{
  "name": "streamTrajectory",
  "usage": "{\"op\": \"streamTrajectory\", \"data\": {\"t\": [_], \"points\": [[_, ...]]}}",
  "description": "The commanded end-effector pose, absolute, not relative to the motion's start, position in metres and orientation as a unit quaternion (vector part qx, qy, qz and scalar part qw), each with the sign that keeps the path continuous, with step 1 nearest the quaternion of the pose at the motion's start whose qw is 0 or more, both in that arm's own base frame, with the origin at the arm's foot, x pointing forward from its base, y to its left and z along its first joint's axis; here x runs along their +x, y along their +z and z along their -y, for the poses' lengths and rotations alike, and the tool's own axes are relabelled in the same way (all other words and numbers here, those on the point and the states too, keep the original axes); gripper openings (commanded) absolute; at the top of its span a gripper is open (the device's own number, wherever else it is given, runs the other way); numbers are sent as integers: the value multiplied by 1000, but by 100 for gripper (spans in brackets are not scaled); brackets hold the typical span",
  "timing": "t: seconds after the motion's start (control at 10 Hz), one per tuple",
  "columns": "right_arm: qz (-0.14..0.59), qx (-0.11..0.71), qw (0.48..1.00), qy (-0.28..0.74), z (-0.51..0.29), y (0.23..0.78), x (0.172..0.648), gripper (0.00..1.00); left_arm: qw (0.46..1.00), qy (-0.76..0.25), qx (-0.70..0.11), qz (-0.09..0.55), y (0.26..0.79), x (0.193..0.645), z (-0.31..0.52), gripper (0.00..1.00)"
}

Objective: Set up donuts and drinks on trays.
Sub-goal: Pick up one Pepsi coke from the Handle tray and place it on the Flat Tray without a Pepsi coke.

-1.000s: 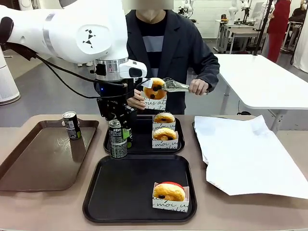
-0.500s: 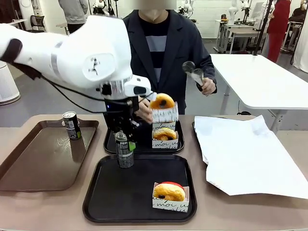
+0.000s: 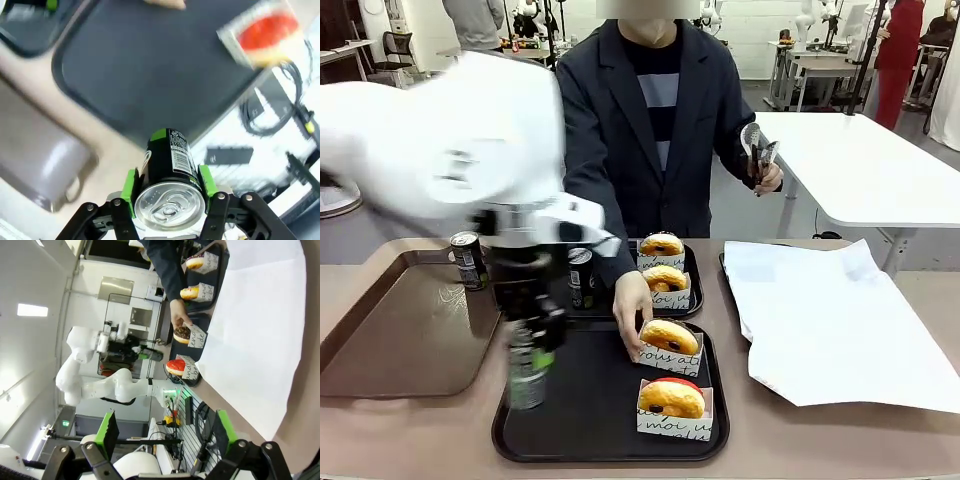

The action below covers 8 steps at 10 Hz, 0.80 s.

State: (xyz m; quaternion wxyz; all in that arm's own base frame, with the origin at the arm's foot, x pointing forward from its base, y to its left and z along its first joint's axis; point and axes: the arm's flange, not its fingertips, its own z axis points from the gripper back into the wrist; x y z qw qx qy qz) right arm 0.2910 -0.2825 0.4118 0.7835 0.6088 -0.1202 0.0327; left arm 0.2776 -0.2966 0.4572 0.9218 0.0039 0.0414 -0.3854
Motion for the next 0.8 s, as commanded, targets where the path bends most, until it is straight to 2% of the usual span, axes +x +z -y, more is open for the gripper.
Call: {"op": "streamTrajectory", "data": {"t": [0.0,0.4,0.7], "points": [[124,611,781,35,282,413,290,100,925,-377,-31,27,492,192,201,58],[124,611,781,35,282,413,290,100,934,-354,-49,21,478,199,184,58],[124,611,781,35,282,413,290,100,938,-339,-68,31,478,225,198,58]]}}
